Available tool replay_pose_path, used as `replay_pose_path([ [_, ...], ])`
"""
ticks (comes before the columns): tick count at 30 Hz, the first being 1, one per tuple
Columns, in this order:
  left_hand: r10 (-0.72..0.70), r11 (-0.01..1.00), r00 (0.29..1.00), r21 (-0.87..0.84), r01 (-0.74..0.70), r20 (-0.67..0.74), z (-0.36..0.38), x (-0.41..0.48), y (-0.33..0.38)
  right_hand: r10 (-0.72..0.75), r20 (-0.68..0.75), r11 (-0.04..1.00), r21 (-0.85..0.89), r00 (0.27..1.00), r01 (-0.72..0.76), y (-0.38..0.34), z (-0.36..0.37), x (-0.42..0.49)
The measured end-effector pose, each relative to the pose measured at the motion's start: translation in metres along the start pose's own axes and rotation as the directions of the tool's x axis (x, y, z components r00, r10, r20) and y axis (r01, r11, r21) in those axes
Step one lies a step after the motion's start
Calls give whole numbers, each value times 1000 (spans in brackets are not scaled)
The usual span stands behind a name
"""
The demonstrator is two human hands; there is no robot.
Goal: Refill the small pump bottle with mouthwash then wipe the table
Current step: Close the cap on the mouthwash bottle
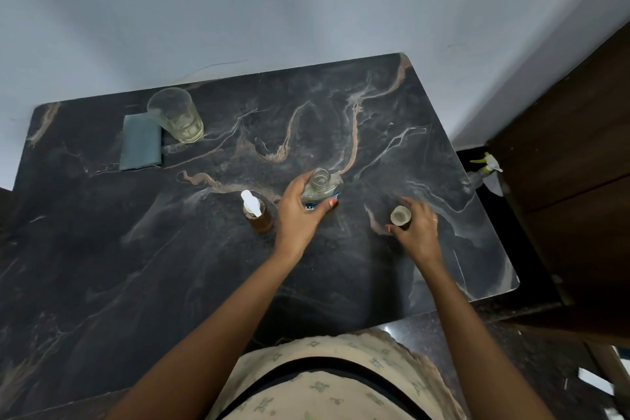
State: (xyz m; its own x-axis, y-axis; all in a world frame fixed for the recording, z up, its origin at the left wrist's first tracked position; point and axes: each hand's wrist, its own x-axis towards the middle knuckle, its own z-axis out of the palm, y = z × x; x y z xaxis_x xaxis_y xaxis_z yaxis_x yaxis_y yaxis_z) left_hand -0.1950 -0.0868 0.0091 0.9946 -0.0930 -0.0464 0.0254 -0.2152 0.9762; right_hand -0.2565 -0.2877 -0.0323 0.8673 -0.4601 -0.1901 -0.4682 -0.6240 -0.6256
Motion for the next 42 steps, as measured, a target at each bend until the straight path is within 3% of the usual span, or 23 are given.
replay_pose_path([
  [8,-27,999,1000,-21,27,3,-2,2,-3,3,-13,993,115,1000,-1,3,2,0],
  [14,-51,999,999,-19,51,4,-2,5,-7,-194,16,949,255,981,183,-33,-9,3],
  [21,-33,998,999,-55,32,-7,-1,5,-6,-415,63,862,348,908,369,-97,-30,2],
  [27,-26,997,1000,-68,25,-10,-1,4,-4,-567,110,822,137,816,553,-127,-38,4],
  [35,-8,999,1000,-42,8,1,-2,6,-5,-618,275,759,-36,737,650,-156,-45,0],
  [40,-20,999,1000,-31,20,-4,-2,6,-7,-689,367,608,-177,625,774,-170,-49,-2],
  [42,-29,999,1000,-29,29,-2,-2,6,-7,-671,407,619,-151,620,770,-177,-48,-4],
])
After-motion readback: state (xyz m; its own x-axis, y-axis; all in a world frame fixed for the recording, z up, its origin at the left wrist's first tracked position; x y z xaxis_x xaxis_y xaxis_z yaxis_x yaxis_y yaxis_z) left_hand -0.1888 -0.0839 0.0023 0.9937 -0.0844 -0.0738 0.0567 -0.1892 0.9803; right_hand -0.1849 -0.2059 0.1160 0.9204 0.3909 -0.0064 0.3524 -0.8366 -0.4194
